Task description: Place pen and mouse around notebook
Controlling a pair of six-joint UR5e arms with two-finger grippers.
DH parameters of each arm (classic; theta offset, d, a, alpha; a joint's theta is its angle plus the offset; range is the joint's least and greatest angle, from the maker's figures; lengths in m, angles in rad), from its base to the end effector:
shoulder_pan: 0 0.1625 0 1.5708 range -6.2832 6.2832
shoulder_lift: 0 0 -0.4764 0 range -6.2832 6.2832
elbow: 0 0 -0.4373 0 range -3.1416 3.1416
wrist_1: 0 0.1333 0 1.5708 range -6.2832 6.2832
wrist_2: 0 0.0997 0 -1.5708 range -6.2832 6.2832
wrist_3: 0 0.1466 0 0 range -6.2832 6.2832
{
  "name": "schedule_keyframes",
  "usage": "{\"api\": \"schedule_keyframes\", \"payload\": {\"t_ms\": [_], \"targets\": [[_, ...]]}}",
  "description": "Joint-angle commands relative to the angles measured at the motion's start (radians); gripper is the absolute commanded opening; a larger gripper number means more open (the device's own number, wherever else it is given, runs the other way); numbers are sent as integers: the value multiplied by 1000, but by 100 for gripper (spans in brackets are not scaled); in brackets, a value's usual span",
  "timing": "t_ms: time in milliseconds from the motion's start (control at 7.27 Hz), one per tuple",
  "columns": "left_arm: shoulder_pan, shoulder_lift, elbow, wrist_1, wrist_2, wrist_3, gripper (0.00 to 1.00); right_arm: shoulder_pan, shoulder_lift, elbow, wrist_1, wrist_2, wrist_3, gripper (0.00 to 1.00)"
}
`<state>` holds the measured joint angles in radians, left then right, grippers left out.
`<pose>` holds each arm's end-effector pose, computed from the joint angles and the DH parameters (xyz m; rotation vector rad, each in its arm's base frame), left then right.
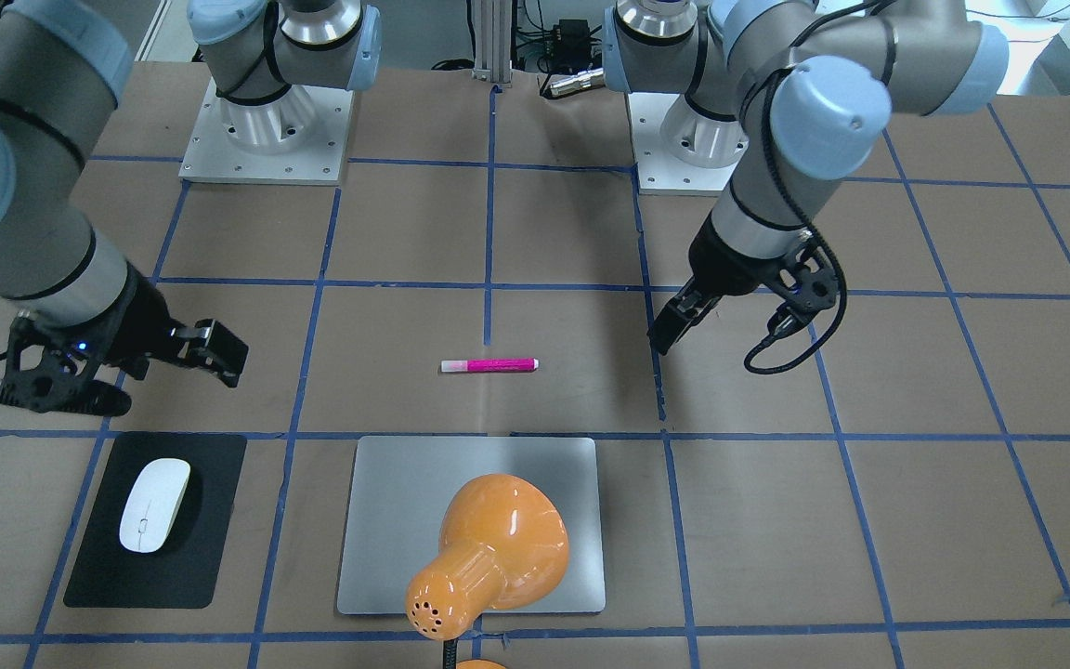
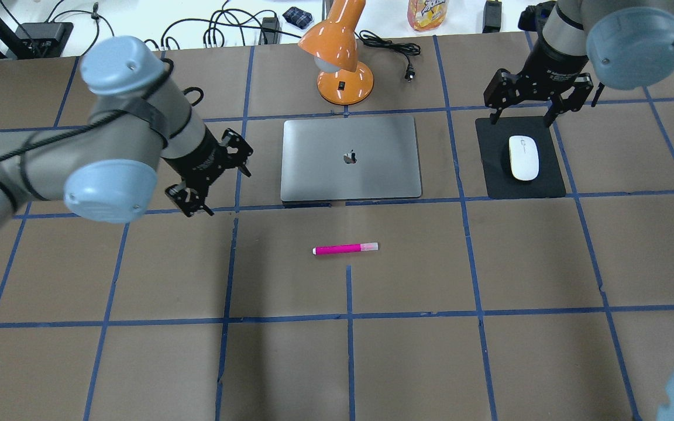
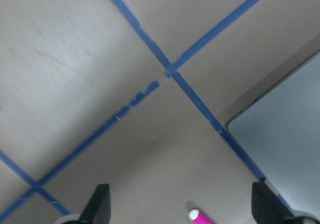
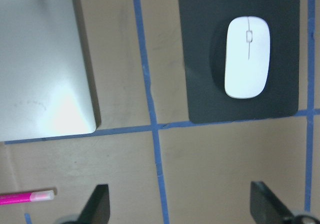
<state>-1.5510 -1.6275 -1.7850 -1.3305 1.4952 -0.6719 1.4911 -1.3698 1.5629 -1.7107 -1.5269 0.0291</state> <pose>-0.1336 -0.5463 0.3719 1.0453 -2.8958 -0.0819 0.0902 -0.6252 0.3938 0.1701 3.0907 0.0806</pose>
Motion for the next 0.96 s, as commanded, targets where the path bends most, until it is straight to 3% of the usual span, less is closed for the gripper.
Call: {"api": "schedule_keyframes", "payload": {"t_ms": [0, 275, 550, 825], "targets": [[34, 54, 163, -229, 94, 435, 100, 38, -139, 51, 92, -16, 38, 100], [16, 45, 191, -242, 66, 564, 100, 53, -228, 112, 92, -18, 69, 100], [14, 38, 241, -289, 66, 656, 100, 64, -223, 62, 178, -67, 71, 100], [26, 6, 298, -297, 65, 683, 100, 64, -224, 62, 169, -55, 69, 100]]}}
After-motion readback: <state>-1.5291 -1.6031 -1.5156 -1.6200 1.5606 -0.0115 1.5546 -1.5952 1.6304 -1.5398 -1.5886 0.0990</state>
